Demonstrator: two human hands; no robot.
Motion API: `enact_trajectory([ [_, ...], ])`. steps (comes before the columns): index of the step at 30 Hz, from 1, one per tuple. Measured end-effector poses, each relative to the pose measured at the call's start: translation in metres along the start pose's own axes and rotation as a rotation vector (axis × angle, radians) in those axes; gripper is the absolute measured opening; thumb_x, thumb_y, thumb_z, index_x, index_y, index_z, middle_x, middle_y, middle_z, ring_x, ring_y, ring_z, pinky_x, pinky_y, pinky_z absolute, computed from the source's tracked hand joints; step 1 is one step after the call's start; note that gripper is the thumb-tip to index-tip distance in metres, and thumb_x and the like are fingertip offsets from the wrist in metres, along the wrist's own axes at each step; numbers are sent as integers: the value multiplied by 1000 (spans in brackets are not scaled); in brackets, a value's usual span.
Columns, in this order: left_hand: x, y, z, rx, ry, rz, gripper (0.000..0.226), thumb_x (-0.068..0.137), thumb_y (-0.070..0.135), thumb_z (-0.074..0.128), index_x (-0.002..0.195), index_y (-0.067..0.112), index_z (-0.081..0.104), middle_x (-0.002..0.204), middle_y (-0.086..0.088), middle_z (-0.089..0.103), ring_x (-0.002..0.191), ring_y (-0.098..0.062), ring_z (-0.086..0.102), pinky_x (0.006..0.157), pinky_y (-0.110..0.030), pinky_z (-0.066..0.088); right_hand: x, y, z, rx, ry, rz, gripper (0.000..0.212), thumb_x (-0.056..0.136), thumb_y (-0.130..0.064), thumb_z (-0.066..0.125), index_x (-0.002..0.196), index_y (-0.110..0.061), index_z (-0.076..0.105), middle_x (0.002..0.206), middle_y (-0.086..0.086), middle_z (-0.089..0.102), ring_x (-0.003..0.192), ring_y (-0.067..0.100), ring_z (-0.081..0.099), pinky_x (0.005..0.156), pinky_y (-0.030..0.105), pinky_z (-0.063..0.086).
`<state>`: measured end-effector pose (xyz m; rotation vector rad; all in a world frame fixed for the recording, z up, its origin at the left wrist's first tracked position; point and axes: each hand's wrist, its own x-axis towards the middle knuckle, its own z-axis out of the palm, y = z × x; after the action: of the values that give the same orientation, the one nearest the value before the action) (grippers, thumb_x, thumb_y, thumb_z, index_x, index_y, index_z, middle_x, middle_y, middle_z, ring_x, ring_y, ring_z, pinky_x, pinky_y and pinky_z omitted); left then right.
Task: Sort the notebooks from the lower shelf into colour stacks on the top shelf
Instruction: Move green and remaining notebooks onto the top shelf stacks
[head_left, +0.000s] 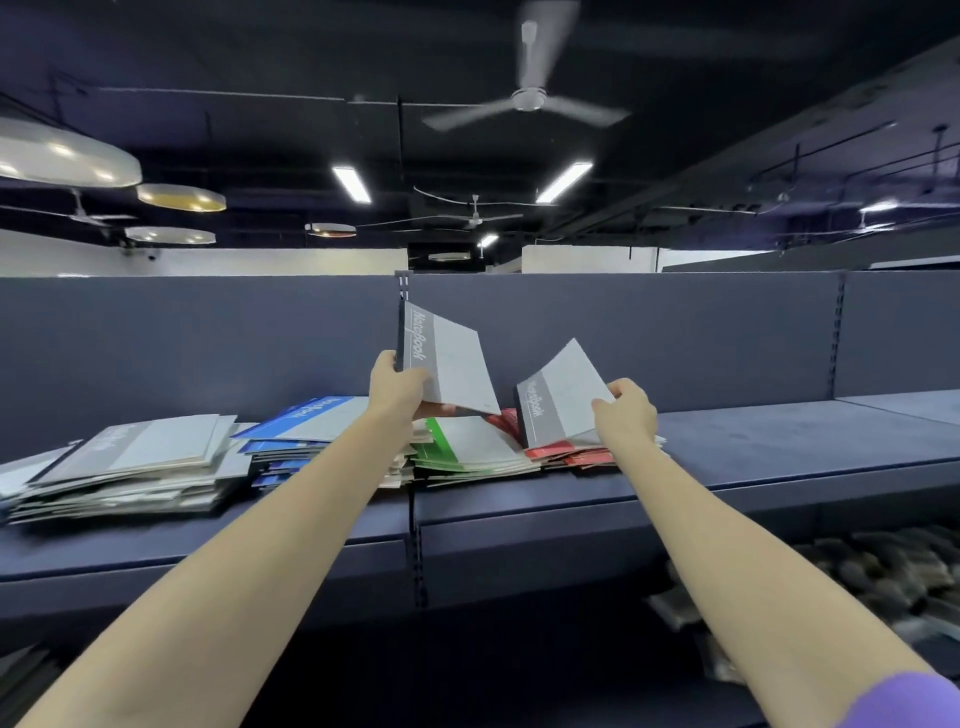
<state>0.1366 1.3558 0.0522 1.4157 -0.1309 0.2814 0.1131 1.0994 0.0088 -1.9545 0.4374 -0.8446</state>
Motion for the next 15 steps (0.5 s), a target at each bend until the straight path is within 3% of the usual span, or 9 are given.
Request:
enact_trajectory([
  [8, 3, 3, 2, 46, -18, 17, 27, 97, -1, 48, 117, 17, 50, 106, 3, 58, 55, -20, 70, 63, -44, 63, -19, -29, 8, 124, 37, -153, 16, 98, -16, 52, 111, -18, 61, 103, -7, 61, 90, 19, 53, 74, 30, 36],
  [11, 7, 6, -3, 62, -36, 18, 25, 98, 2, 49, 117, 17, 53, 106, 3, 60, 65, -30, 73, 68, -47, 63, -30, -47, 18, 134, 85, -252, 24, 97, -19, 53, 116, -23, 67, 103, -12, 65, 93, 16, 55, 75, 28, 37],
  [15, 10, 18, -24, 60, -42, 2, 25, 94, 2, 46, 114, 11, 58, 112, -6, 62, 63, -41, 72, 80, -54, 60, -45, -75, 39, 129, 137, -389, 30, 100, -18, 48, 121, -24, 69, 107, -8, 73, 90, 18, 61, 73, 28, 42],
])
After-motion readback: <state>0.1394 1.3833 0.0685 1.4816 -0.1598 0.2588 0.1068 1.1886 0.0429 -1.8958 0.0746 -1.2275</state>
